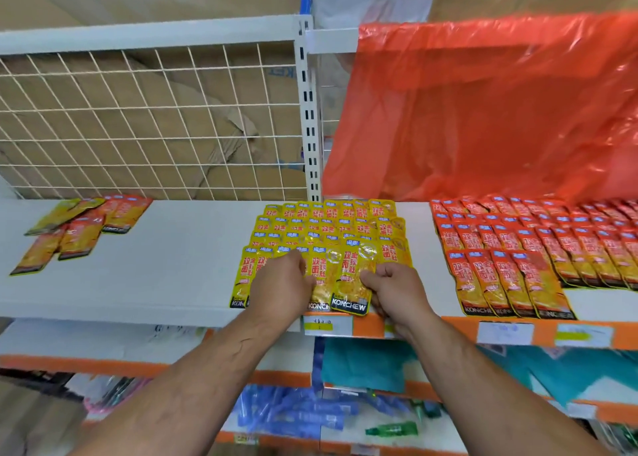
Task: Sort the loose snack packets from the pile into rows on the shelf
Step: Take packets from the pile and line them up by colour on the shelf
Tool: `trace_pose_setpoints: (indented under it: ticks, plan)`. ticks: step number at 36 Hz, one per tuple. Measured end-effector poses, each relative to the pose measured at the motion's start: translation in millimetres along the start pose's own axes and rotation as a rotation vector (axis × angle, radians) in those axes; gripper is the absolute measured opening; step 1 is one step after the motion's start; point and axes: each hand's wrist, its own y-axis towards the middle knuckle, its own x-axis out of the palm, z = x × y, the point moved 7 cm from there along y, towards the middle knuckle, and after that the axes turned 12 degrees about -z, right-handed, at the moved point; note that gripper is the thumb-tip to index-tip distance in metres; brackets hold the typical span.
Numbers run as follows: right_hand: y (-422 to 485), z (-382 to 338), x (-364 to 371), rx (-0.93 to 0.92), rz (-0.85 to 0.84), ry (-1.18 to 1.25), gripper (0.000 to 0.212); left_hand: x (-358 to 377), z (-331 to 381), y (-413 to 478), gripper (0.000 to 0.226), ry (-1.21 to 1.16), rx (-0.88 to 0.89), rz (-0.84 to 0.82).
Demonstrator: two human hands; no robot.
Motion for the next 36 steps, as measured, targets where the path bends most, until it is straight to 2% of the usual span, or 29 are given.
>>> trace_pose_setpoints:
  ticks: [6, 10, 13, 19, 24, 28, 36]
  plan:
    - [-6, -7, -3, 0.015, 0.07, 0.04, 0.042, -16, -6, -11, 0.017, 0.019, 0.076, 0.088]
    - [-8, -14, -9, 0.031, 0.116, -0.097, 0.033, -18, -11, -15, 0.017, 0.009, 0.145, 0.107]
    - [-7, -16, -5, 0.076, 0.091, -0.148, 0.023, -18, -15, -15, 0.017, -0.001, 0.18, 0.116]
    - [0, -18, 9, 0.12, 0.006, -0.297, 0.04, -16, -22, -17, 0.019, -0.02, 0.177, 0.084]
    - [1, -30, 14, 0.071, 0.097, -0.557, 0.039, -14, -27, -18, 0.018, -0.018, 0.18, 0.052]
    - [3, -37, 12, 0.042, 0.164, -0.521, 0.037, -15, -27, -20, 0.019, -0.011, 0.196, 0.06]
    - [2, -30, 14, 0.067, 0.136, -0.614, 0.034, -15, -32, -25, 0.024, -0.011, 0.179, 0.057]
